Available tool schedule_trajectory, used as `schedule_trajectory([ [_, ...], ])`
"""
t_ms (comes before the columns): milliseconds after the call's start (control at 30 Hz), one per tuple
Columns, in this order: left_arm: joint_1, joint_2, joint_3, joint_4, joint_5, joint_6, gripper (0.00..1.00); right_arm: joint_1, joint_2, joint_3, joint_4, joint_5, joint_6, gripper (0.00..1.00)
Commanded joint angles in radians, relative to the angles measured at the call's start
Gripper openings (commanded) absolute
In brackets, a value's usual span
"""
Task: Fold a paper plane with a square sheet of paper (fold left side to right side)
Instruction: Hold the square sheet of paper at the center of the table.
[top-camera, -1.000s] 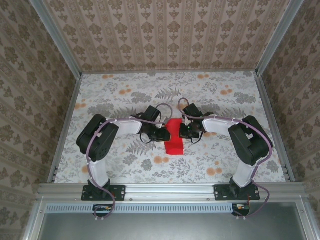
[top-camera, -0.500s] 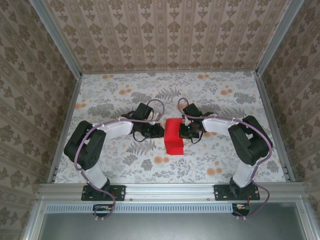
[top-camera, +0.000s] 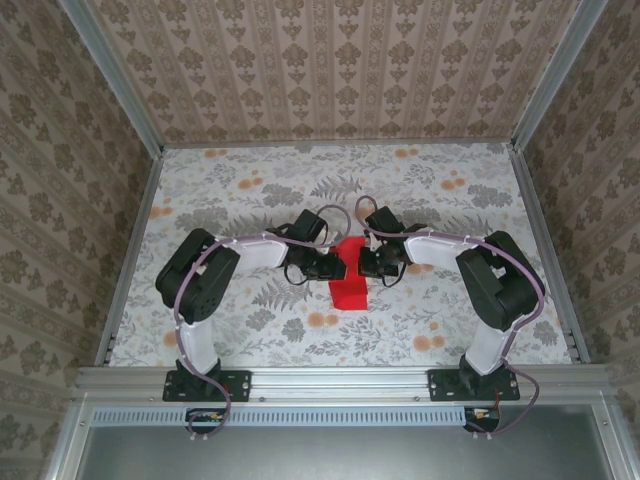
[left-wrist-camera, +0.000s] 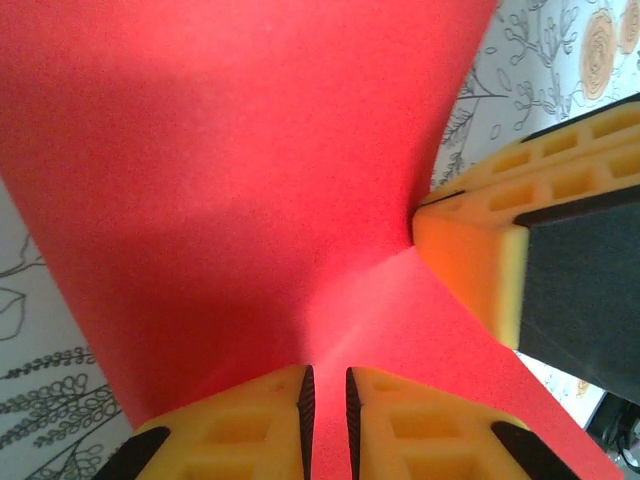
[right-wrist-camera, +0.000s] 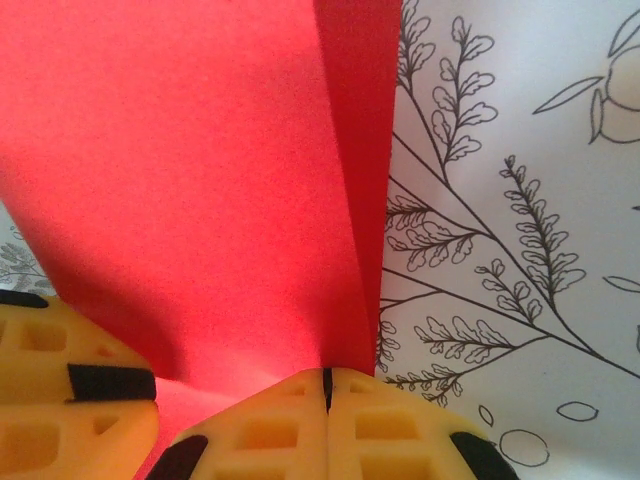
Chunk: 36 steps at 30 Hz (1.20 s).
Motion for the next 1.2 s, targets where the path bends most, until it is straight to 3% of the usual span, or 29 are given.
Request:
schedule_trajectory([
  [0, -0.003, 0.015, 0.018, -0.014, -0.003, 0.008, 0.2, 0.006, 0.028, -0.011, -0.08, 0.03, -0.012, 0.05],
  [600, -0.022, 0.034, -0.022, -0.061, -0.055, -0.004, 0.19, -0.013, -0.112, -0.006, 0.065, -0.062, -0.007, 0.05],
  [933, -0.026, 0.036, -0.014, -0.071, -0.06, 0.002, 0.19, -0.013, 0.042, 0.091, 0.16, -0.122, 0.034, 0.04],
  [1167, -0.029, 0.036, -0.009, -0.074, -0.057, 0.008, 0.19, -0.013, 0.133, 0.129, 0.128, -0.103, 0.034, 0.04],
])
